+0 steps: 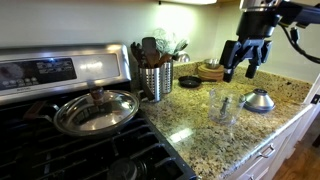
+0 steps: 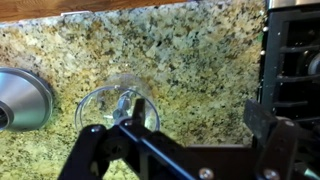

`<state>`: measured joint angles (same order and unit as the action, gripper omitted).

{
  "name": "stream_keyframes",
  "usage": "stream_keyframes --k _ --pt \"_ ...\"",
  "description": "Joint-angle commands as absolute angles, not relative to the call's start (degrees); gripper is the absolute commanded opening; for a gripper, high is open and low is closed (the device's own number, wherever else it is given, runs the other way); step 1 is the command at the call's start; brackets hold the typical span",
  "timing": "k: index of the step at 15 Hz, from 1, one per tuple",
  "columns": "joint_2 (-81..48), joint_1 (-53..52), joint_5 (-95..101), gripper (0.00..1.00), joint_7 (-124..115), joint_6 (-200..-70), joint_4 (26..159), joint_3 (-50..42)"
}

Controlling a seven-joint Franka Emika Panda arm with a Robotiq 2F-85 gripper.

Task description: Take the blades out of the food processor chamber

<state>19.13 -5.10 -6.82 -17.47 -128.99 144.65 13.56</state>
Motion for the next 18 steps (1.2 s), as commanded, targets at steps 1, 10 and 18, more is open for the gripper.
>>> stream_keyframes --k 1,10,18 --pt "11.5 -3.0 -2.3 1.00 -20.6 -131.2 139.9 12.3" --pt "4.3 -3.8 -0.6 1.00 -21.0 -131.7 136.2 8.8" --pt "3.0 -2.4 -0.7 1.00 -21.3 -133.8 136.8 6.8"
